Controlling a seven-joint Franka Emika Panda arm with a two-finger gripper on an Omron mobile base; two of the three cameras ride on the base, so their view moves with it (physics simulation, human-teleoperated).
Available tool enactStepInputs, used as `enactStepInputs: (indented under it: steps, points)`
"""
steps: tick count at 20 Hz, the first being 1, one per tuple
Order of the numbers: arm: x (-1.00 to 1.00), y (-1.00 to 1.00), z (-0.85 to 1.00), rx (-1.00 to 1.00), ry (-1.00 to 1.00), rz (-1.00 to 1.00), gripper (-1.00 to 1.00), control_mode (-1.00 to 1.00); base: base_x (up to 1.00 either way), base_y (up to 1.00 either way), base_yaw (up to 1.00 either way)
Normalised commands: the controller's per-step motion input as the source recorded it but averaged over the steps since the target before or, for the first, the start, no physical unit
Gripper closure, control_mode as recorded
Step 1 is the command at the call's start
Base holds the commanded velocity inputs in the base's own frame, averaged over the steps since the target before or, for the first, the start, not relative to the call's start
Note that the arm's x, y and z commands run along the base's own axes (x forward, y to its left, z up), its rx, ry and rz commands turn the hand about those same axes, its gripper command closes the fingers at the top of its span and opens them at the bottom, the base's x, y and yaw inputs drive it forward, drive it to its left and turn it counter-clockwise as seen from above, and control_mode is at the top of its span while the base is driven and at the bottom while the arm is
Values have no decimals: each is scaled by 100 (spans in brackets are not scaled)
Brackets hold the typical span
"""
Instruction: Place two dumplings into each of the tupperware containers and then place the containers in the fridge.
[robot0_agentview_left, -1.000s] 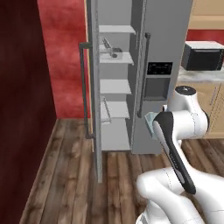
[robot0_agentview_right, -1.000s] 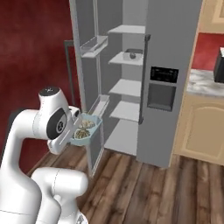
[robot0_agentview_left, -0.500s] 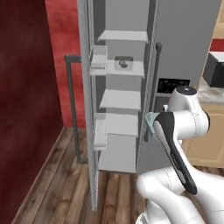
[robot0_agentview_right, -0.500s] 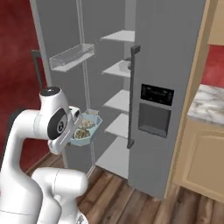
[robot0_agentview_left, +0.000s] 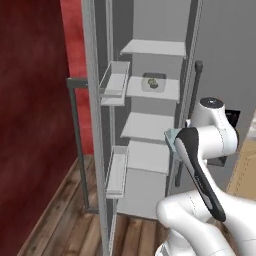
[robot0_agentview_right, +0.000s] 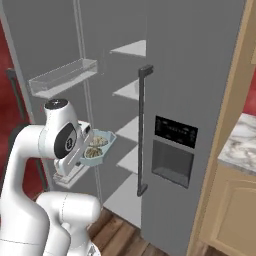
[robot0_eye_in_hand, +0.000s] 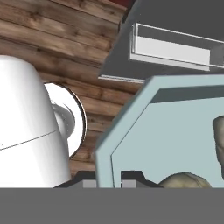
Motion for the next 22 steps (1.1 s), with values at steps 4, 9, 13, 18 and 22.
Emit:
enactStepInputs:
  steps: [4, 9, 13, 18, 22]
  points:
    - [0, 0, 0, 0, 0, 0, 100, 100, 74, -3, 6]
    - [0, 0, 0, 0, 0, 0, 100, 100, 60, 2, 1]
    - [0, 0, 0, 0, 0, 0, 100, 100, 56, 26, 0]
    - [0, 0, 0, 0, 0, 0, 100, 100, 56, 13, 0]
    - [0, 0, 0, 0, 0, 0, 100, 100, 52, 8, 0]
